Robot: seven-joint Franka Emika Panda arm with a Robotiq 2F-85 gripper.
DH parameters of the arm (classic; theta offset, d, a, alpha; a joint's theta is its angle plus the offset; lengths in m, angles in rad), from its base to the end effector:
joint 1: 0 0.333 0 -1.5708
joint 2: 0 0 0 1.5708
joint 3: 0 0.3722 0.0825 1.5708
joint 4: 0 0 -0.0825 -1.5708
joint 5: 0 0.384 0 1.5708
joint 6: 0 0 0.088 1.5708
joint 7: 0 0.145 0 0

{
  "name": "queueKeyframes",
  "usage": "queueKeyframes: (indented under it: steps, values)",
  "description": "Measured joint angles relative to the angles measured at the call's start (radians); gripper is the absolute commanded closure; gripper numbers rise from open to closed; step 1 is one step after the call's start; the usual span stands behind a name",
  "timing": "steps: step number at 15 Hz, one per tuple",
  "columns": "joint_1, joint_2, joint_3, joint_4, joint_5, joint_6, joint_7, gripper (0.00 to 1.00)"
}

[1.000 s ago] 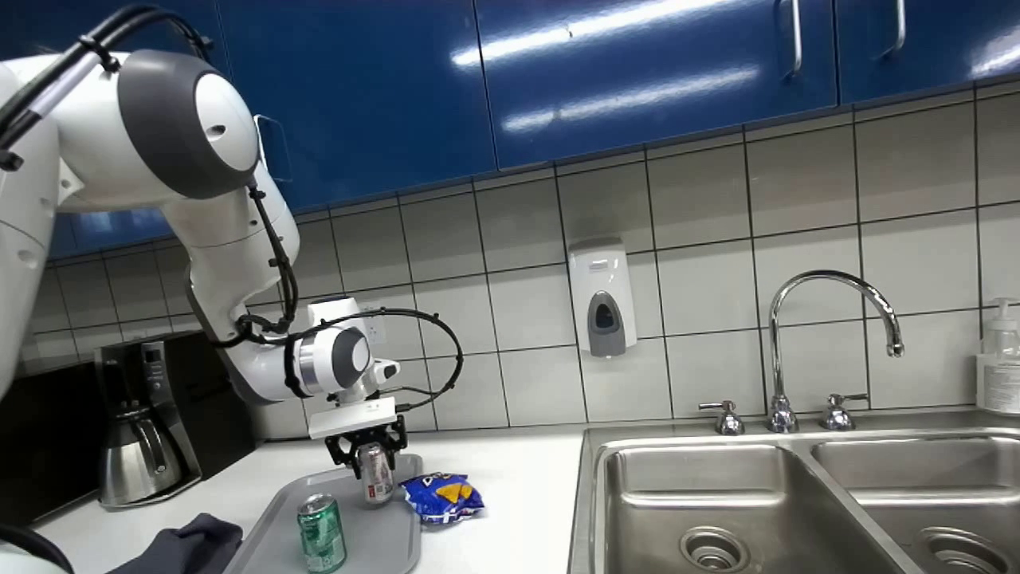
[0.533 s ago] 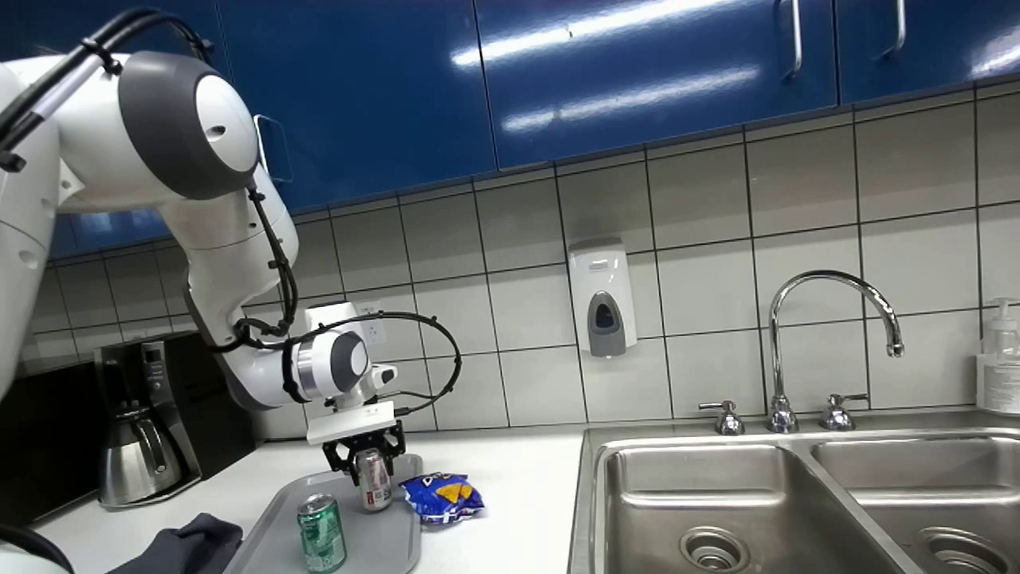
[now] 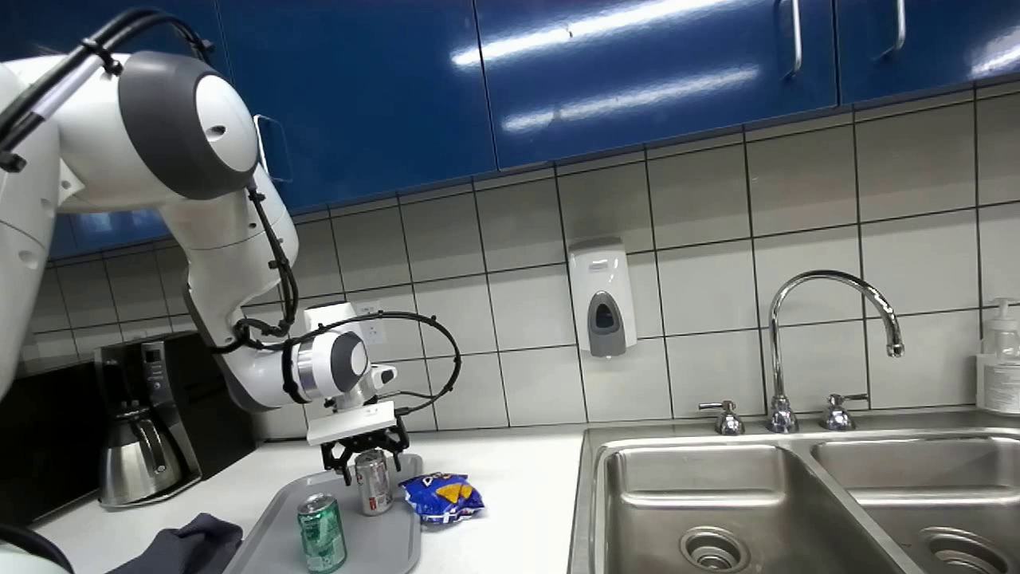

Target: Put the green and gray cans on the tray

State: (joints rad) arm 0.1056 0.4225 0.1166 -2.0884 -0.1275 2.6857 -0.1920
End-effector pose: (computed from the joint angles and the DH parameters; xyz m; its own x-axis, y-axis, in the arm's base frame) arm 0.6175 0.1389 0.2514 0.8580 0.4851 0.1688 0.4820 -0.8740 0.0612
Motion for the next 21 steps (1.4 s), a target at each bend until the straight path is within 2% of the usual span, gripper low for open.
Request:
queueKeyframes:
  steps: [21]
  values:
    - [0.001,-0.047,0.005,0.002,0.002,0.097,0.0,0.0]
